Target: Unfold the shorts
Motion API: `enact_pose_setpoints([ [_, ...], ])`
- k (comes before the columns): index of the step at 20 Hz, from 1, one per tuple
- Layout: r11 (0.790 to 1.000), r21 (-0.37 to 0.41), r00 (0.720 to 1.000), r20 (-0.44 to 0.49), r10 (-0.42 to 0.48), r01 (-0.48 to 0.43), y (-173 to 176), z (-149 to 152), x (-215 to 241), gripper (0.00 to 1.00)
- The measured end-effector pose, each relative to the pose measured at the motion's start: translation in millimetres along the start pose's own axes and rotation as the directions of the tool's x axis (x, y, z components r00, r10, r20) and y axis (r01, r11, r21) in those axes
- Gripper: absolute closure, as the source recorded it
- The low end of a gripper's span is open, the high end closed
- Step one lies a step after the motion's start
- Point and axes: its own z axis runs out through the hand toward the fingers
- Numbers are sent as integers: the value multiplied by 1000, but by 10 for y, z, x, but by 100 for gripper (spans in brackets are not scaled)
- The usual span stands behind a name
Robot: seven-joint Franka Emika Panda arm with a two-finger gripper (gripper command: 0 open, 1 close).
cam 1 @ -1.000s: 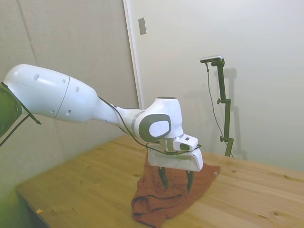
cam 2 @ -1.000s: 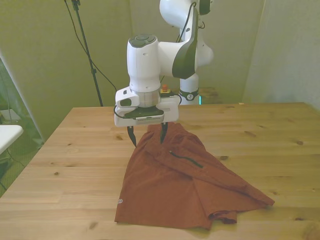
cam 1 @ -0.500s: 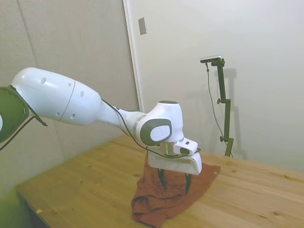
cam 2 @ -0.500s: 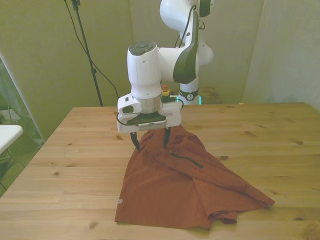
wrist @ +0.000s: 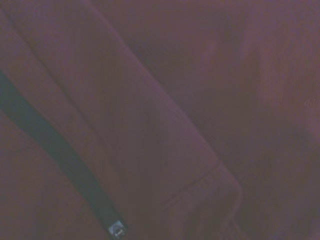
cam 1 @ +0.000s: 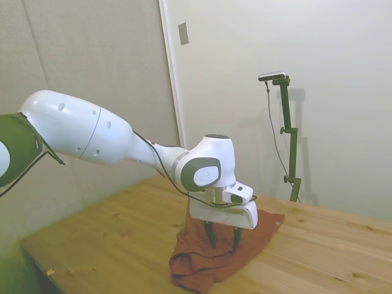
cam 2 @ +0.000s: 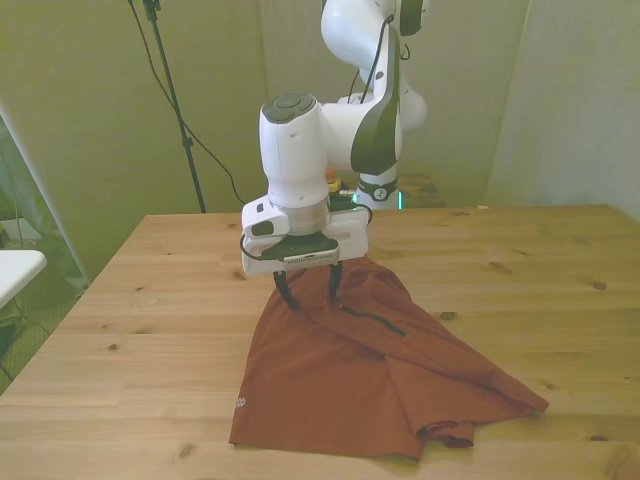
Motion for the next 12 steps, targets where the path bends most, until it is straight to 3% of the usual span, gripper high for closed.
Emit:
enact_pose_setpoints([
  [12,1000,1,1000,15,-2,2,-31,-16,-13,100],
])
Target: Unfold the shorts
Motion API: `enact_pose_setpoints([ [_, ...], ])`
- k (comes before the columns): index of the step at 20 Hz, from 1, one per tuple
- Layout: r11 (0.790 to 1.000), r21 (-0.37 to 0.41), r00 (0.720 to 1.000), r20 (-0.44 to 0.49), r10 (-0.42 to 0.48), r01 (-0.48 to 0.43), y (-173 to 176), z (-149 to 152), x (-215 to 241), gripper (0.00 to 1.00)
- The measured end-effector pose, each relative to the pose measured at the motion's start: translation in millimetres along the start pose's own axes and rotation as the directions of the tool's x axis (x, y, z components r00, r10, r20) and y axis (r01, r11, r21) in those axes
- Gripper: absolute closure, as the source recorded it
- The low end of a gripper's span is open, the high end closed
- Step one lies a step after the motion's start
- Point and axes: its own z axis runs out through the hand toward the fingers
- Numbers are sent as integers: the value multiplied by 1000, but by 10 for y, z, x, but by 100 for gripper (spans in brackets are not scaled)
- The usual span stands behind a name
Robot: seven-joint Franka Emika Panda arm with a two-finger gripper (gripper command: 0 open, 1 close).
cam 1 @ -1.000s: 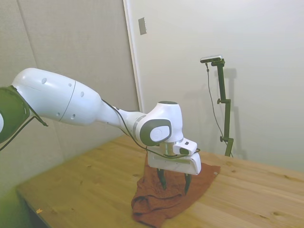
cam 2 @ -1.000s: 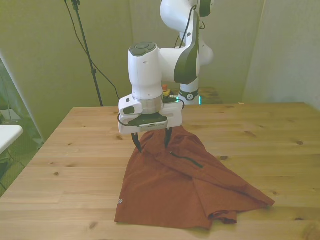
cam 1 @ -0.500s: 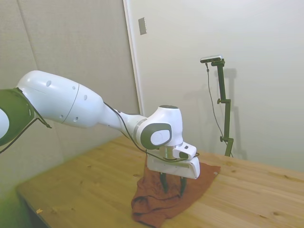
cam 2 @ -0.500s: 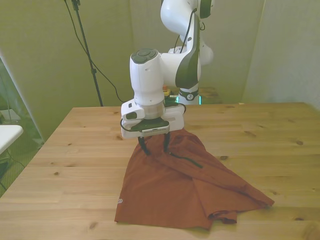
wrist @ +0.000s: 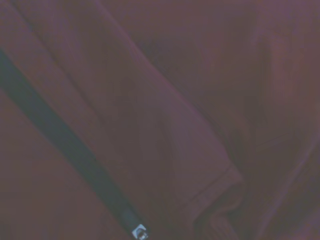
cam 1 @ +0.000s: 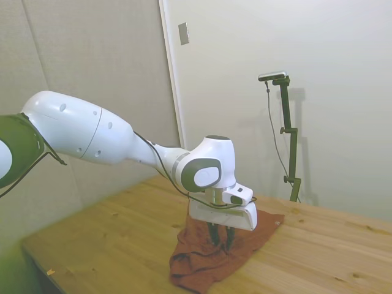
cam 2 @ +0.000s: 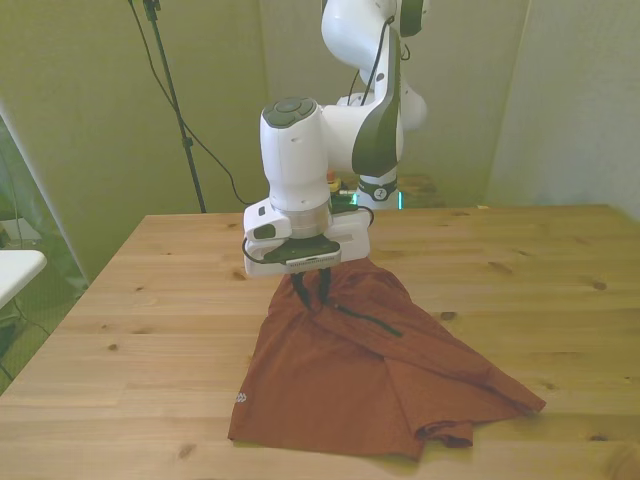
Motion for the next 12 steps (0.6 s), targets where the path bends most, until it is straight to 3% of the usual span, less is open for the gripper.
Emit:
enact_pose_setpoints([
  [8,1000,8,1000,-3,-12,12,-71,-252,-54,100],
  [12,996,52,997,-40,-72,74,-405,-601,-327,100],
])
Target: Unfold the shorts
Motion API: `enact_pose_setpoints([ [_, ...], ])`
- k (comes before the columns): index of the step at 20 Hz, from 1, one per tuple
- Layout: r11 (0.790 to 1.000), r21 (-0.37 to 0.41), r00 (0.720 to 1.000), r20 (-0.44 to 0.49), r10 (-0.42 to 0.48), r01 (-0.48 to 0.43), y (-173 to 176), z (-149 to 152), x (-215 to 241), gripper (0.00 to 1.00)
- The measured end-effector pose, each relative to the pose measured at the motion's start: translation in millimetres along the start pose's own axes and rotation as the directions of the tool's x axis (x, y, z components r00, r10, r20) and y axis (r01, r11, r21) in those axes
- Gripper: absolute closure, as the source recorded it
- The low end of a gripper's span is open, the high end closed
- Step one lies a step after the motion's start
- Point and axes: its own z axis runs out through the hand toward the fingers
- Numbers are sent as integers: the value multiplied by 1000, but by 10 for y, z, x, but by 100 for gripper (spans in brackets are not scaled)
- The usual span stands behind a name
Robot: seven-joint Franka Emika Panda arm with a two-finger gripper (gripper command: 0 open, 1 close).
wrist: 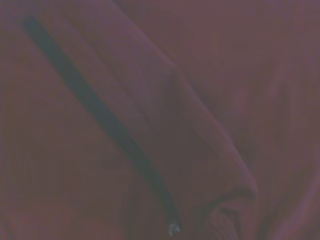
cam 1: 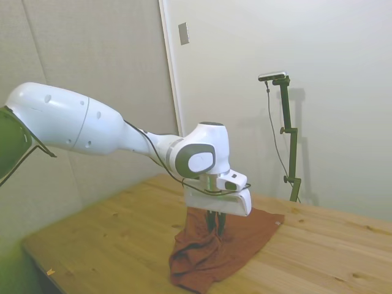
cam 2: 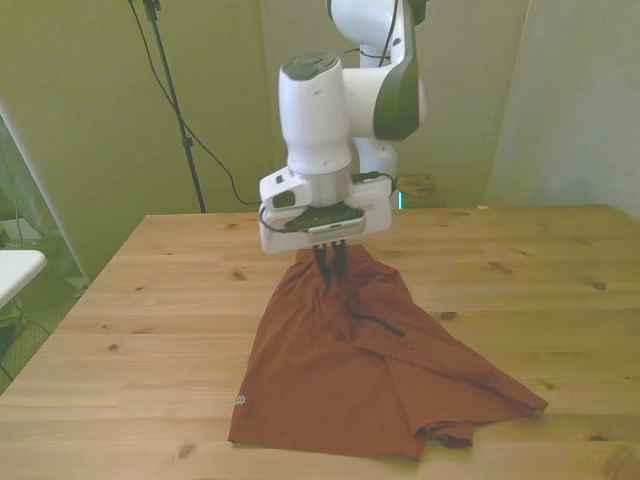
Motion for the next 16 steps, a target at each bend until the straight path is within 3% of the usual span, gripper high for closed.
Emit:
enact_pose_setpoints([
  [3,995,29,996,-21,-92,93,-487,-266,-425,100],
  [7,971,39,972,-20,-235,236,-1052,-436,-1192,100],
  [11,938,-29,939,-1,-345,345,-1371,-309,-1753,100],
  [16,921,-124,928,5,-372,370,-1772,-22,-2053,100],
])
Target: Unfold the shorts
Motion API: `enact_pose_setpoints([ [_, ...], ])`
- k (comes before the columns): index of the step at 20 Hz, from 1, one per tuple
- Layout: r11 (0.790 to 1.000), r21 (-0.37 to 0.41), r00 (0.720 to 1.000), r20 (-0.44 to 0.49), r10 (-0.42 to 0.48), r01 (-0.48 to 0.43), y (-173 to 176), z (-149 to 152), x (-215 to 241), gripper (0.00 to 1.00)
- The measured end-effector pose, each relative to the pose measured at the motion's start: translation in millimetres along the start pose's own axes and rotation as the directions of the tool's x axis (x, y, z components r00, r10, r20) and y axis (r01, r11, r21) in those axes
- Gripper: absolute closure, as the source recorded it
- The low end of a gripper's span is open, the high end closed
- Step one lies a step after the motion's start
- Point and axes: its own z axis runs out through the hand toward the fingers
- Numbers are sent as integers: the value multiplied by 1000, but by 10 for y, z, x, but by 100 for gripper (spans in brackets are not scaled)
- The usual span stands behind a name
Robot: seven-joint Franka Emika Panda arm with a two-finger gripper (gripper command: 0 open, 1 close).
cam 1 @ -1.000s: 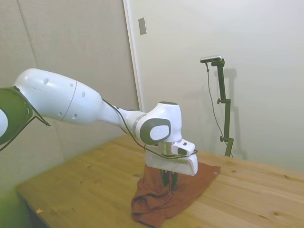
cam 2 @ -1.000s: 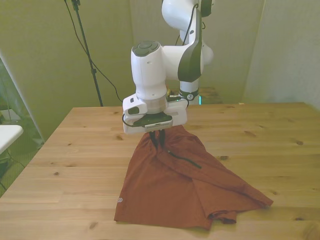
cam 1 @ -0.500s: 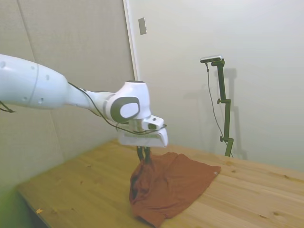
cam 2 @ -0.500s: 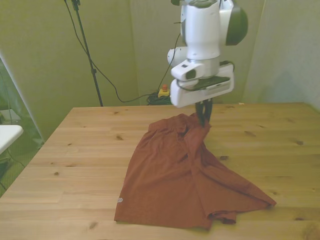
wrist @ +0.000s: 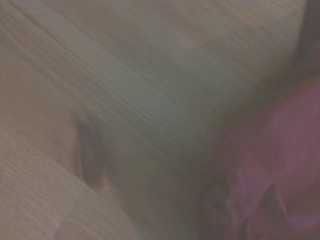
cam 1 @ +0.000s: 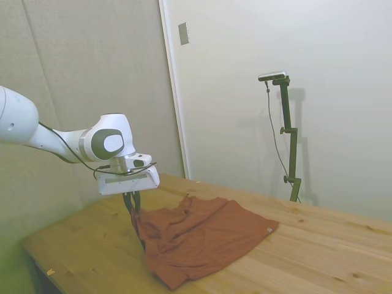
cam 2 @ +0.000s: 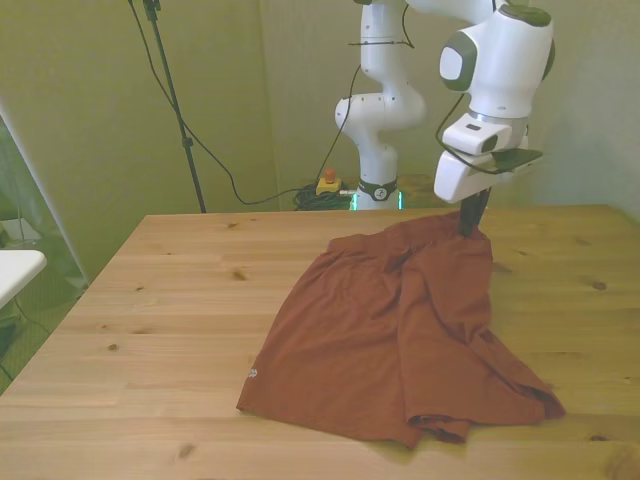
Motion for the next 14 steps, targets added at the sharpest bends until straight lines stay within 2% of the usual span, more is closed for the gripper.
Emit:
enact_pose_setpoints([
  [1,1000,-8,1000,-7,20,-20,-44,92,75,100],
  [3,1000,-19,1000,-17,7,-7,-100,72,69,100],
  [7,987,-113,991,-66,-120,112,-729,79,-260,100],
  [10,957,-195,972,-56,-230,215,-1118,191,-699,100],
  [13,926,-271,961,-14,-277,263,-1101,328,-976,100],
  [14,921,-284,961,-2,-278,266,-1057,369,-1018,0],
])
